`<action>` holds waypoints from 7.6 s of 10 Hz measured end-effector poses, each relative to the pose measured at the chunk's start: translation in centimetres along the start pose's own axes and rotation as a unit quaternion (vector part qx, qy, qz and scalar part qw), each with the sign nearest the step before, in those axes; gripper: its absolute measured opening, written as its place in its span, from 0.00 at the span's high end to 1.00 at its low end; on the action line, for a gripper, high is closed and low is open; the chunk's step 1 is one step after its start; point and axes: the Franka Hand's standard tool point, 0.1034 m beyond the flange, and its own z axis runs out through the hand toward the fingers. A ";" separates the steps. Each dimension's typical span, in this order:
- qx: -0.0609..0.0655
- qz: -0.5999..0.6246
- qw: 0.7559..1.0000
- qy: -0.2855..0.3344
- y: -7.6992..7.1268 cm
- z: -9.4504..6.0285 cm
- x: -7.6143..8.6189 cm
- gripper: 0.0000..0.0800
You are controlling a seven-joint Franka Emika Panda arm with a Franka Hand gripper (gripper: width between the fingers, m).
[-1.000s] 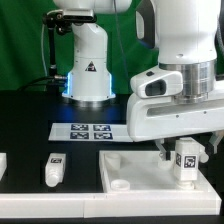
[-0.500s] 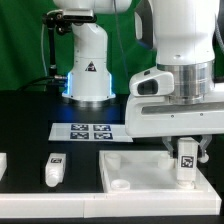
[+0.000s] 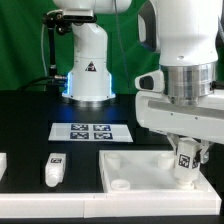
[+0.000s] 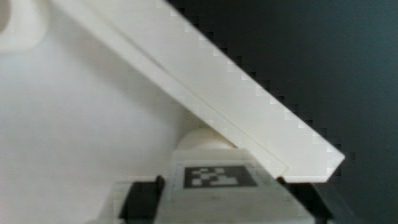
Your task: Assemble one leg
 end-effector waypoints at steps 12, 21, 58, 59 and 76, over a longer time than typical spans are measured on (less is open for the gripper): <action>-0.008 -0.334 0.942 0.018 2.1 -0.8 2.9 0.19; -0.005 -0.333 0.943 0.017 1.6 -0.5 2.6 0.58; 0.013 0.245 0.969 0.038 -0.3 -0.3 1.3 0.64; 0.011 0.221 0.974 0.039 -0.3 -0.3 1.3 0.57; -0.018 -0.108 0.993 0.047 -0.2 0.0 1.5 0.64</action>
Offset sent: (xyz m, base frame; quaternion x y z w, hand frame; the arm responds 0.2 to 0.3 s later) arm 0.0000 0.0000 0.0000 0.0000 0.0000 0.0650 0.9979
